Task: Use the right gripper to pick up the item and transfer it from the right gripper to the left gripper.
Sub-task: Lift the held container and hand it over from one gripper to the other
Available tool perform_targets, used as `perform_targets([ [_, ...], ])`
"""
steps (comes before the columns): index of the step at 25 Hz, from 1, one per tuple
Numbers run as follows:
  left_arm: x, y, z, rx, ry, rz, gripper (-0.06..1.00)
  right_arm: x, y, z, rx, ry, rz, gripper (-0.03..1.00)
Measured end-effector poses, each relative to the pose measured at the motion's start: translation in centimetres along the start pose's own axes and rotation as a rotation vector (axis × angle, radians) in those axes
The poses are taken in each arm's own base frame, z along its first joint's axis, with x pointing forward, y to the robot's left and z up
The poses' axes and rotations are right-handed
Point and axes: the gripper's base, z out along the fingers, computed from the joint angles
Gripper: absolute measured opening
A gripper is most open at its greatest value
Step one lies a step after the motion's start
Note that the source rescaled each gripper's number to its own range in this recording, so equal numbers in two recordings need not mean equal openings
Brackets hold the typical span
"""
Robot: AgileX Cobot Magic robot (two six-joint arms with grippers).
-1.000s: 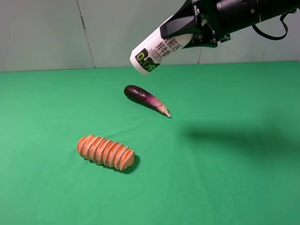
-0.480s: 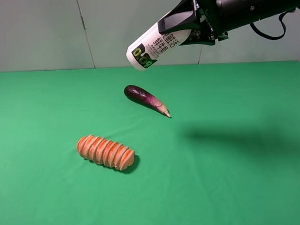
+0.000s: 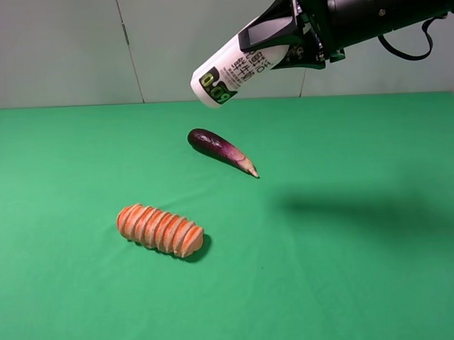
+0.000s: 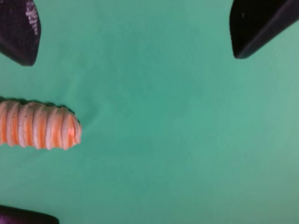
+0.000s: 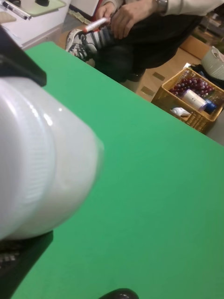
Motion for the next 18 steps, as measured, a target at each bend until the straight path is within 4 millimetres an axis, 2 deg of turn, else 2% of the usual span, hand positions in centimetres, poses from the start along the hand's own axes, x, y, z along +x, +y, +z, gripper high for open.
perform_targets([
  [18, 0.0, 0.0, 0.0, 0.0, 0.0, 0.002, 0.56, 0.01, 0.18, 0.0, -0.02, 0.001, 0.009, 0.0],
])
